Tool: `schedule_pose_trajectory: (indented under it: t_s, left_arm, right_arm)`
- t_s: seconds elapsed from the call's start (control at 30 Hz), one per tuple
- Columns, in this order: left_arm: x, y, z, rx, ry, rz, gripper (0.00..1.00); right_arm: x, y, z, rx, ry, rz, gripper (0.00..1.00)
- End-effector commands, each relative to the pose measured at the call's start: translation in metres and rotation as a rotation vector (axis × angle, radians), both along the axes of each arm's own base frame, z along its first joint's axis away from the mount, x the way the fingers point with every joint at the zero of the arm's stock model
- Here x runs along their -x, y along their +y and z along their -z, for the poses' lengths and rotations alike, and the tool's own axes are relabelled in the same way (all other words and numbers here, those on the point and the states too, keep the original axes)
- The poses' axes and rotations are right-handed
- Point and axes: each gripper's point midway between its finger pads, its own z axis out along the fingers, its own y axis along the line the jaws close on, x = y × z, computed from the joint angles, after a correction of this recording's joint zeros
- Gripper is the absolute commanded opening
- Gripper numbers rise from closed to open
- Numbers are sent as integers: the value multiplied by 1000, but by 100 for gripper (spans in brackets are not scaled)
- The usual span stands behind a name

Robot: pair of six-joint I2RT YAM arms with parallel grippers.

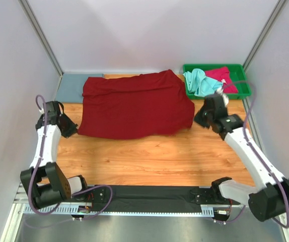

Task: Fold and stack the t-shirts
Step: Flatten the tshirt out

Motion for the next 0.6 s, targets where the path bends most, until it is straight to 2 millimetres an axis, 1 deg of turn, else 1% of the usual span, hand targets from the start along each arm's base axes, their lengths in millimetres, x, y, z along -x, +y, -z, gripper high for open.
schedule_pose_trajectory:
  t_s: [0.0, 0.03, 0.07, 0.1, 0.13, 0.17, 0.2, 0.23, 0.27, 0.3, 0.33, 0.37, 0.4, 0.43, 0.47, 0.5, 0.53, 0.57]
  left_arm:
    - [-24, 12, -77, -113, -208, 33, 0]
    - [-27, 11, -90, -130, -239, 44, 0]
    - [-30, 9, -111, -154, -295, 57, 0]
    - [-32, 9, -129, -181, -335, 67, 0]
    - [-38, 10, -163, -212, -411, 72, 0]
    - [-37, 8, -187, -235, -472, 83, 0]
    - [-38, 9, -225, -272, -558, 89, 0]
    - [-34, 5, -243, -282, -586, 108, 0]
    - [-34, 2, -261, -290, -619, 132, 0]
    - [-29, -1, -302, -336, -703, 154, 0]
    - [-25, -4, -317, -354, -727, 168, 0]
    - [-22, -6, -335, -384, -764, 179, 0]
    - [-12, -9, -370, -439, -842, 188, 0]
    - [-5, -9, -388, -467, -880, 183, 0]
    - [3, -5, -405, -512, -908, 158, 0]
    - [20, -7, -441, -585, -986, 157, 0]
    - [32, -10, -458, -622, -1023, 152, 0]
    - [42, -9, -472, -680, -1051, 163, 0]
  right_arm:
    - [-37, -18, -133, 83, -398, -28, 0]
    - [-39, -20, -159, 87, -458, -36, 0]
    - [-39, -21, -202, 80, -557, -39, 0]
    - [-37, -23, -226, 106, -616, -68, 0]
    - [-34, -23, -246, 108, -671, -82, 0]
    - [-22, -27, -283, 99, -771, -79, 0]
    - [-16, -29, -301, 113, -829, -94, 0]
    - [-8, -32, -316, 116, -872, -97, 0]
    - [6, -36, -336, 121, -927, -101, 0]
    - [20, -38, -358, 119, -985, -112, 0]
    - [37, -43, -373, 138, -1040, -128, 0]
    - [48, -45, -383, 141, -1078, -137, 0]
    - [60, -48, -396, 154, -1125, -147, 0]
    - [78, -54, -408, 153, -1175, -140, 0]
    - [88, -57, -415, 156, -1205, -137, 0]
    - [99, -60, -424, 155, -1245, -133, 0]
    - [120, -67, -439, 153, -1307, -125, 0]
    - [132, -70, -447, 152, -1346, -121, 0]
